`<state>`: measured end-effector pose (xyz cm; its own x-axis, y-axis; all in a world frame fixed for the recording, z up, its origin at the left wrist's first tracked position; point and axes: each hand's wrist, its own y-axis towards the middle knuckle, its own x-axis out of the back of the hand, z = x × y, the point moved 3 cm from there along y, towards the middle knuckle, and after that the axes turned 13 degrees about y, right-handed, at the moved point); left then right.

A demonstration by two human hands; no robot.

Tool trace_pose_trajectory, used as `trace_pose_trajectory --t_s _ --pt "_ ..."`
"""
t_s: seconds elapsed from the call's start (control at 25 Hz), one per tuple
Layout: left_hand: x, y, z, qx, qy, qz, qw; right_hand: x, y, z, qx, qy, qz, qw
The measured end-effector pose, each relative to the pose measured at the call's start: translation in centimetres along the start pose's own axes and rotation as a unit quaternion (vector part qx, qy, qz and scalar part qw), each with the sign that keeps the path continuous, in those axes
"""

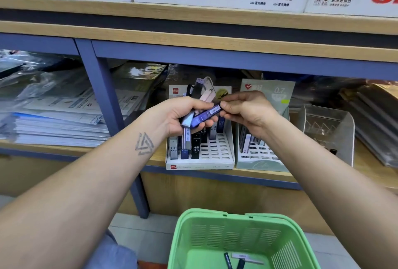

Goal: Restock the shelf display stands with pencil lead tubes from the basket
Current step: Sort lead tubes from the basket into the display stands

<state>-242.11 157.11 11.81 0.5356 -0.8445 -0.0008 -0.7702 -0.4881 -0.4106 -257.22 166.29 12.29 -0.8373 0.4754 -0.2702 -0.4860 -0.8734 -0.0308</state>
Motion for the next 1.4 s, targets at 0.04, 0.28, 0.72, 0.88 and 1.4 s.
trace_pose_trajectory --t_s 0.04,0.28,0.72,0.88,1.4 --pt "0.0 -0.1 0.1 0.012 -0.012 0.004 1.0 0.4 0.0 -0.1 0.001 0.011 -0.003 1.0" --pt "0.1 -0.4 0.1 0.012 0.053 -0.029 0.998 1.4 -0.8 -0.4 -0.012 0.073 0.019 0.997" --pt "0.1 -1.2 0.4 0.023 0.084 -0.037 0.996 0.4 -1.5 -1.1 -0.005 0.013 0.082 0.997" --pt "0.1 -1.2 -0.1 -0.021 0.089 -0.077 0.993 -0.5 -1.6 -1.7 -0.018 -0.07 0.141 0.987" --pt "1.8 -0.6 -0.6 -0.047 0.108 -0.189 0.975 0.6 -1.0 -1.4 -0.016 -0.025 0.043 0.999"
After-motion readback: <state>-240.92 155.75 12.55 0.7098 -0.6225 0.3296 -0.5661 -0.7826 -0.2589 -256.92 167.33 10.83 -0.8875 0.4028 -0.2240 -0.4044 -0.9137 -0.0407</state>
